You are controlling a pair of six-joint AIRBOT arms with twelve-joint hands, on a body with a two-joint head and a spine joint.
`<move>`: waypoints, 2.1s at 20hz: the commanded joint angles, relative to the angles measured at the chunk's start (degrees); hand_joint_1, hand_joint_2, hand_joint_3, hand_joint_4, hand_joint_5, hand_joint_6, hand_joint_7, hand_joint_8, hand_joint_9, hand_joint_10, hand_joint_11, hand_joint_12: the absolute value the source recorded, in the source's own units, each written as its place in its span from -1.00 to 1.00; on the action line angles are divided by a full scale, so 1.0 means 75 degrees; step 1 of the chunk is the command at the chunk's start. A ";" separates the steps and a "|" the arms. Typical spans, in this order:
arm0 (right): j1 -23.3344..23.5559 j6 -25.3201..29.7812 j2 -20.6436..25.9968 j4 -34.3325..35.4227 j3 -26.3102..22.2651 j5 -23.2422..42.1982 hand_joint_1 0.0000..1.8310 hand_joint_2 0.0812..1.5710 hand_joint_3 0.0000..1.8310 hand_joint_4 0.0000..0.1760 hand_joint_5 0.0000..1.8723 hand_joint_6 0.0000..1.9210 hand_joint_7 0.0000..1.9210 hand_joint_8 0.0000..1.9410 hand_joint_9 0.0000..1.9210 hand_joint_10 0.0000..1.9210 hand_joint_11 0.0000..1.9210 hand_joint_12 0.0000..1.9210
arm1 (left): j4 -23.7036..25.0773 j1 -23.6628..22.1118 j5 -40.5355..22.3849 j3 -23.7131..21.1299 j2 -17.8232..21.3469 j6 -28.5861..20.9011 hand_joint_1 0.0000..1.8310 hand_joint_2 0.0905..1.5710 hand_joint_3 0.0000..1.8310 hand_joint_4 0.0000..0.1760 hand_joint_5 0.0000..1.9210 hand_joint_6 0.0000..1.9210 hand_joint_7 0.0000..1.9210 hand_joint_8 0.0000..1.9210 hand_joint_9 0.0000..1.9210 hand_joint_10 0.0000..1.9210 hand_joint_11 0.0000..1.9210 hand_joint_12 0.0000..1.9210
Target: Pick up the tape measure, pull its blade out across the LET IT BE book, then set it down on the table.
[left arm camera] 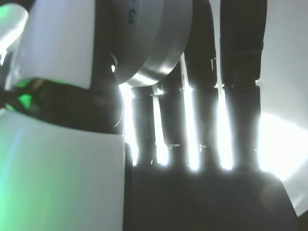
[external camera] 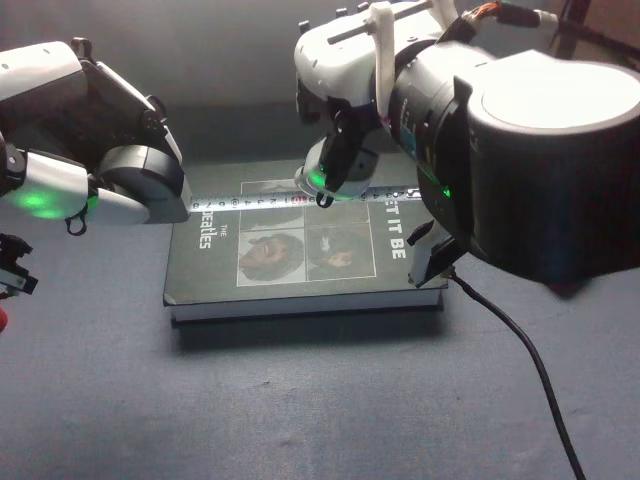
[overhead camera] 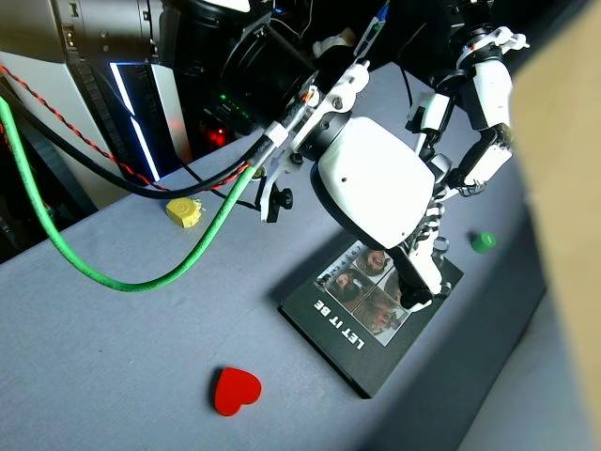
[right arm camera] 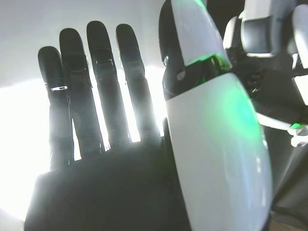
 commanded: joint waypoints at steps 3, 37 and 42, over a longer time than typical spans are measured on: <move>-0.0066 -0.0001 -0.0010 -0.0791 -0.0003 -0.0024 -0.02 0.37 -1.00 -1.00 -0.27 -1.00 -0.21 -1.00 -0.27 -0.99 -0.67 -0.03 | -0.0140 -0.0091 -0.0902 0.0043 0.0009 -0.0101 0.52 0.30 -1.00 -1.00 0.06 -0.31 0.17 -0.28 0.17 0.05 0.28 -0.29; -0.0704 -0.0190 0.0141 -0.1416 -0.0106 0.0073 0.00 0.37 -1.00 -1.00 -0.25 -1.00 -0.22 -1.00 -0.28 -1.00 -0.69 -0.04 | -0.0156 -0.0020 -0.0968 0.0117 -0.0011 -0.0166 0.53 0.29 -1.00 -1.00 0.12 -0.43 0.16 -0.24 0.19 0.03 0.34 -0.40; -0.0722 -0.0200 0.0142 -0.1416 -0.0105 0.0082 -0.01 0.37 -1.00 -1.00 -0.25 -1.00 -0.22 -1.00 -0.28 -1.00 -0.69 -0.04 | -0.0157 -0.0028 -0.0976 0.0119 -0.0011 -0.0166 0.51 0.27 -1.00 -1.00 0.16 -0.50 0.26 -0.37 0.26 -0.16 0.36 -0.45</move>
